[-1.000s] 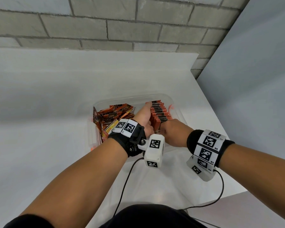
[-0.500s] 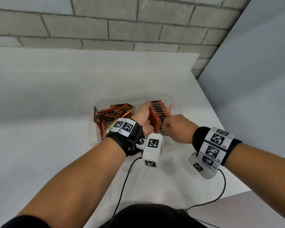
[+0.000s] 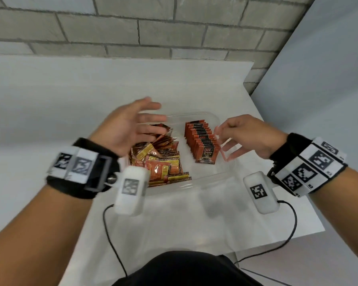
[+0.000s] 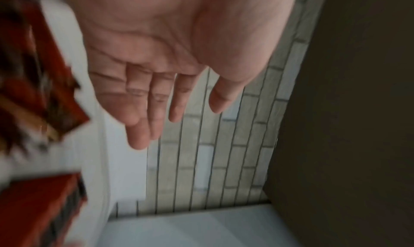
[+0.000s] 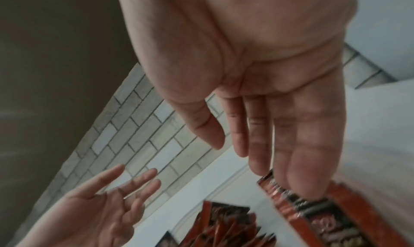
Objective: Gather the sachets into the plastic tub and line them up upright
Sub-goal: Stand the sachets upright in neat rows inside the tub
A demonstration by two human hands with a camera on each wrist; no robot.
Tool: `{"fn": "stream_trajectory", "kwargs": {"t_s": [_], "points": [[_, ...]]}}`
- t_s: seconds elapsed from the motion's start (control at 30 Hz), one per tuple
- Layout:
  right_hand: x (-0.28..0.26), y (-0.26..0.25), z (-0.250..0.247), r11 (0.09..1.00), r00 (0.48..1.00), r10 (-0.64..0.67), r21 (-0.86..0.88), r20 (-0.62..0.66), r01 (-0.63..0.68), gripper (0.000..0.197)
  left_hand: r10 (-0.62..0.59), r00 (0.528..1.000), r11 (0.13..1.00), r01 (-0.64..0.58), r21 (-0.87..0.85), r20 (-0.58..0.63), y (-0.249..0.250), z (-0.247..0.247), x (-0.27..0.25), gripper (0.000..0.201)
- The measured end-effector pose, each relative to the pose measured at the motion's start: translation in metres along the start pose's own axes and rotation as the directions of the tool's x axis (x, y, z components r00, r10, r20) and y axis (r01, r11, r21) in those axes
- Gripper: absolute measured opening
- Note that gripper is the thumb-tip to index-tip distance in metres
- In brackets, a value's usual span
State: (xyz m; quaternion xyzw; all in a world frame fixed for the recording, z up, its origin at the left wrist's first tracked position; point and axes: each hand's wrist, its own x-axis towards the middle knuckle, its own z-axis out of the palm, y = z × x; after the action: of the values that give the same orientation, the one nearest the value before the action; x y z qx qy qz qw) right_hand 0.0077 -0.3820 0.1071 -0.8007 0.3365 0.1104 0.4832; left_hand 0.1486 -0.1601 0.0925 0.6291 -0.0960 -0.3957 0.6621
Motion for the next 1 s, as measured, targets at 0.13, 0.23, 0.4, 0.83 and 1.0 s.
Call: {"fn": "stream_trajectory", "kwargs": {"t_s": [0.13,0.23,0.4,0.83,1.0], "points": [[0.000,-0.011,0.038,0.986,0.993,-0.053,-0.152,0.105,0.069,0.013,0.087,0.954,0.994,-0.065,0.083,-0.288,-0.009,-0.065,-0.020,0.023],[0.006,-0.023,0.068,0.927,0.973,-0.061,-0.347,0.224,0.138,0.024,0.017,0.917,0.989,0.043,0.142,-0.399,-0.033,-0.086,-0.026,0.014],[0.015,-0.042,0.091,0.700,0.930,0.050,-0.676,0.365,0.228,0.038,-0.148,0.942,0.976,0.189,0.109,-0.302,-0.065,-0.076,-0.030,0.032],[0.022,-0.040,0.120,0.563,0.848,0.177,-0.758,0.499,0.328,0.040,-0.125,0.958,0.987,0.147,0.068,-0.258,-0.070,-0.070,-0.029,0.035],[0.021,-0.038,0.120,0.514,0.880,0.030,-0.762,0.474,0.393,0.037,-0.118,0.960,0.990,0.133,0.041,-0.253,-0.074,-0.071,-0.027,0.034]]}}
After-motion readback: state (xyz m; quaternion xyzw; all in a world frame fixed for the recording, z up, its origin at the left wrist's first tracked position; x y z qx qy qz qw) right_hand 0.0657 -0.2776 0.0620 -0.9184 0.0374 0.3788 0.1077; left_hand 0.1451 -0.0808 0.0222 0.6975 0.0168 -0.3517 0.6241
